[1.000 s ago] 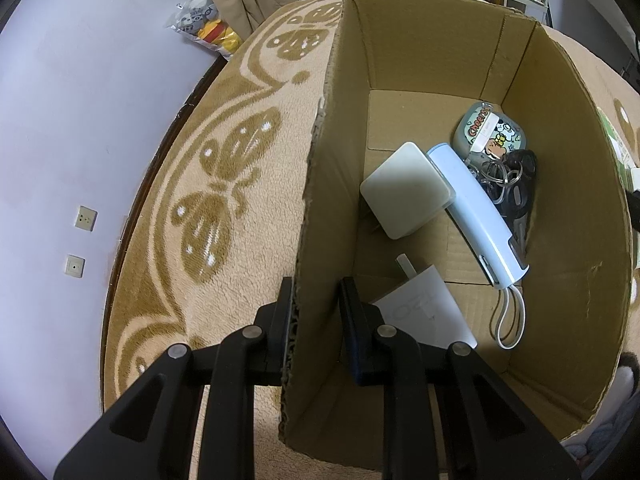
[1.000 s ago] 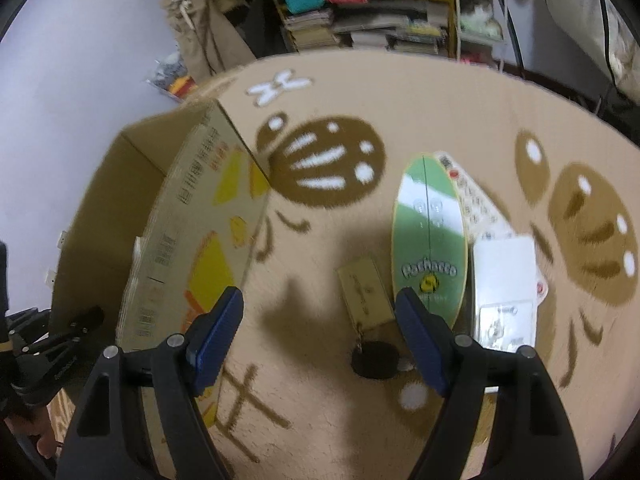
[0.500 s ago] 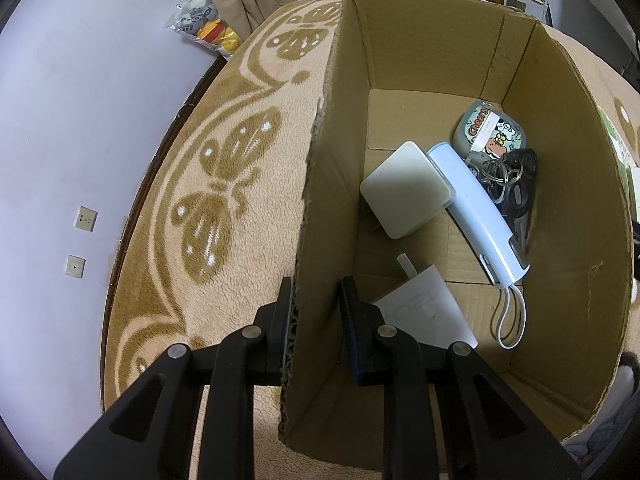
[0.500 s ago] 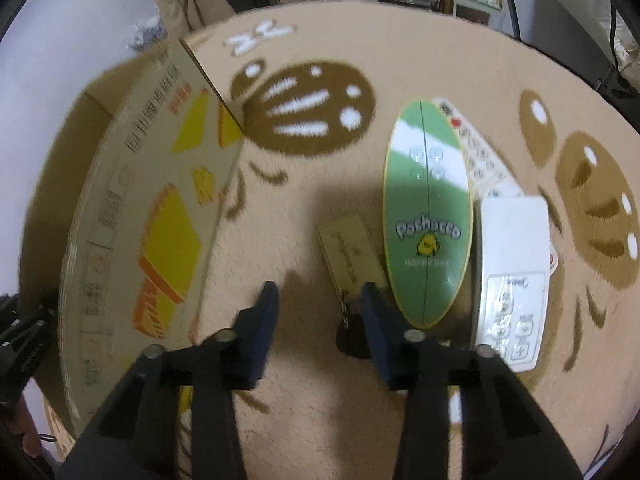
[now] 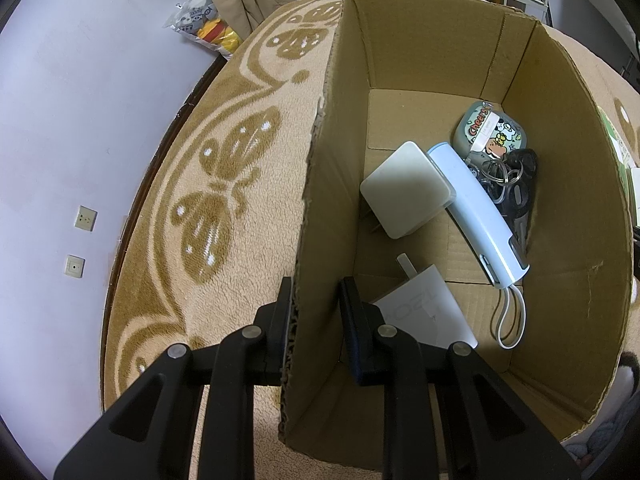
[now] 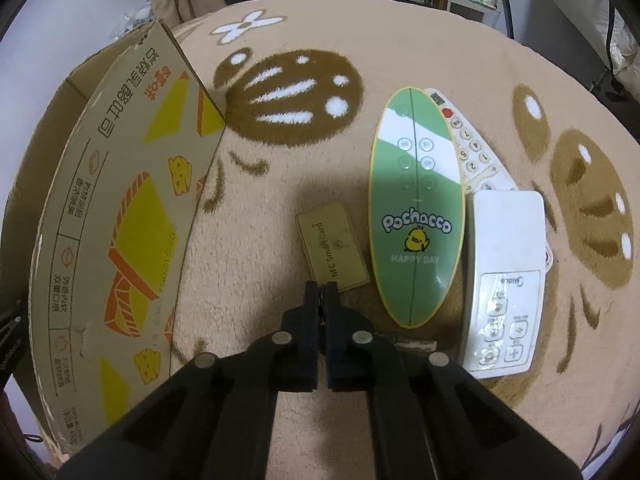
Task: Organize rigid objects
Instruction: 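Move the right gripper to the small beige card on the rug, then grasp the small beige card with the right gripper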
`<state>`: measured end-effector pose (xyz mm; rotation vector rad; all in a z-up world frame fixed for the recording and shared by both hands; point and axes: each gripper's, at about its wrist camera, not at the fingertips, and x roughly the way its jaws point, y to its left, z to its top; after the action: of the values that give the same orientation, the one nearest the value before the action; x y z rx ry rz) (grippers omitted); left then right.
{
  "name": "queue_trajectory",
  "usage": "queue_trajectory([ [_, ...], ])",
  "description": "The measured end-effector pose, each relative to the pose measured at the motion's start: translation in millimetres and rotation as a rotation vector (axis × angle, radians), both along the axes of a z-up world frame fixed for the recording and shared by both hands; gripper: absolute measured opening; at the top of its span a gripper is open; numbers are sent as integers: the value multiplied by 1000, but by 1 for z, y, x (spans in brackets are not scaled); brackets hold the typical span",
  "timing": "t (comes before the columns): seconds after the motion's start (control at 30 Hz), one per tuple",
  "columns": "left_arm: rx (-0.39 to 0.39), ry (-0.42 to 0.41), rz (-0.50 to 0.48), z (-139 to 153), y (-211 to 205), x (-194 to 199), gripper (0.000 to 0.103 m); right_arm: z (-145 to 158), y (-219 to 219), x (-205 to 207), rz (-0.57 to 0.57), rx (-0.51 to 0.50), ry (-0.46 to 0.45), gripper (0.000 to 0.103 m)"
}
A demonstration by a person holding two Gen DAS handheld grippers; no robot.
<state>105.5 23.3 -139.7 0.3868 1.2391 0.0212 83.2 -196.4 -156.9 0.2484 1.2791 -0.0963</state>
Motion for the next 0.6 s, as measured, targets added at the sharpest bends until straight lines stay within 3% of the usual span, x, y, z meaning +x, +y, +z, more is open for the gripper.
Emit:
queue_trajectory([
  [0.47,2,-1,-2,1,0,0,22,6,9,5,1,-10,-41,3],
  [0.6,2,0,-1,1,0,0,22,11,10,6,-6,-4,-90,3],
])
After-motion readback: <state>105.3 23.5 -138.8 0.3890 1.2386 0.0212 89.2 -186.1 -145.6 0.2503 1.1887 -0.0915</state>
